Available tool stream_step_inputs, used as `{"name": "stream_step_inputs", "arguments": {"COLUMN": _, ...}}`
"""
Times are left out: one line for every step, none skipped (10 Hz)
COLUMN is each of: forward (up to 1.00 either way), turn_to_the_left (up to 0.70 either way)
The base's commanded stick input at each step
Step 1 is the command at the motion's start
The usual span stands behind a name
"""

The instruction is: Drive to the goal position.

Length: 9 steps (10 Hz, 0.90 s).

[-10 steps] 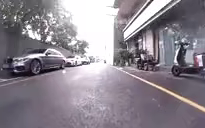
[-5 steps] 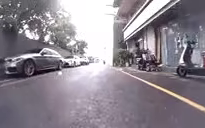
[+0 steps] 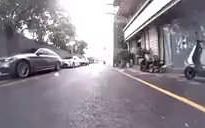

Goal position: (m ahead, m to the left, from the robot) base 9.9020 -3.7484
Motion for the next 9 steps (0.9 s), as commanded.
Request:
{"name": "stream_step_inputs", "arguments": {"forward": 0.7, "turn_to_the_left": 0.0}}
{"name": "stream_step_inputs", "arguments": {"forward": 0.7, "turn_to_the_left": 0.0}}
{"name": "stream_step_inputs", "arguments": {"forward": 0.7, "turn_to_the_left": 0.0}}
{"name": "stream_step_inputs", "arguments": {"forward": 0.7, "turn_to_the_left": 0.0}}
{"name": "stream_step_inputs", "arguments": {"forward": 0.7, "turn_to_the_left": 0.0}}
{"name": "stream_step_inputs", "arguments": {"forward": 0.7, "turn_to_the_left": 0.0}}
{"name": "stream_step_inputs", "arguments": {"forward": 0.7, "turn_to_the_left": 0.0}}
{"name": "stream_step_inputs", "arguments": {"forward": 0.7, "turn_to_the_left": 0.0}}
{"name": "stream_step_inputs", "arguments": {"forward": 0.7, "turn_to_the_left": 0.0}}
